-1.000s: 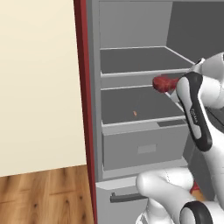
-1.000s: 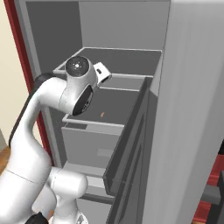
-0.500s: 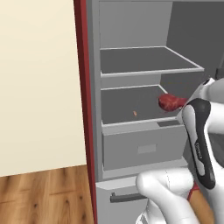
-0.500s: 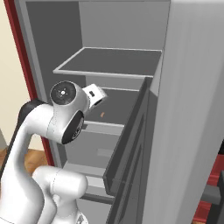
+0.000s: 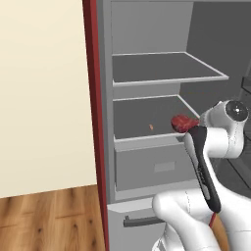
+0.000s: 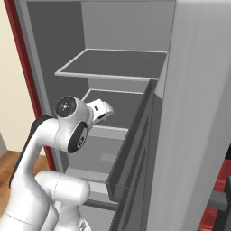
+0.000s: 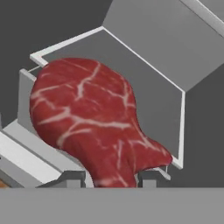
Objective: Move the sushi and pork chop from the top shelf to the second highest shelf to make space. Then, place the pitcher from the counter on the cleared top shelf.
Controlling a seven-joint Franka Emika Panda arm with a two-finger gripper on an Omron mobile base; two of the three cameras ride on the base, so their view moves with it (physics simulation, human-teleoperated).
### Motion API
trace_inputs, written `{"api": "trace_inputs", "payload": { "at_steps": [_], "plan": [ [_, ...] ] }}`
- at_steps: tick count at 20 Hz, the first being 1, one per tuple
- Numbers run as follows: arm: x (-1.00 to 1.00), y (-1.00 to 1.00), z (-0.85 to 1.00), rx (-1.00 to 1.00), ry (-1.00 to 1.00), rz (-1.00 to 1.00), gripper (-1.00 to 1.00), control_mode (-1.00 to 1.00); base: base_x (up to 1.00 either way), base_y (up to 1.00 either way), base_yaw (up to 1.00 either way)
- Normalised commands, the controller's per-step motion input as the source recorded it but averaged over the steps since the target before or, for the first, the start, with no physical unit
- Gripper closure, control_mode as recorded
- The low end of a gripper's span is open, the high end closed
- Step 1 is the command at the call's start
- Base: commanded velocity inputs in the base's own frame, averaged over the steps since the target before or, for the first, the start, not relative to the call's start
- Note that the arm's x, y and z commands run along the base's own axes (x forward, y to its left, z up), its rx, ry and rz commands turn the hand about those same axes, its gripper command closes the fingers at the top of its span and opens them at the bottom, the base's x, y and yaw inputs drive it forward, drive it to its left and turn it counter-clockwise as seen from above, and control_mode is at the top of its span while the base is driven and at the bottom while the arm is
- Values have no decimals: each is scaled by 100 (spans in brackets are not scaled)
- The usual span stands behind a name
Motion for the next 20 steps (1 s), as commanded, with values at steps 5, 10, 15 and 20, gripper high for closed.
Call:
{"api": "trace_inputs", "payload": {
  "at_steps": [5, 10, 15, 20],
  "plan": [
    [53, -20, -43, 0, 0, -7, 100, -100, 0, 0, 0],
    [58, -20, -30, 0, 0, -5, 100, -100, 0, 0, 0],
    [59, -25, -11, 0, 0, -2, 100, -100, 0, 0, 0],
    [59, -27, 0, 3, 0, 0, 100, -100, 0, 0, 0]
  ]
}}
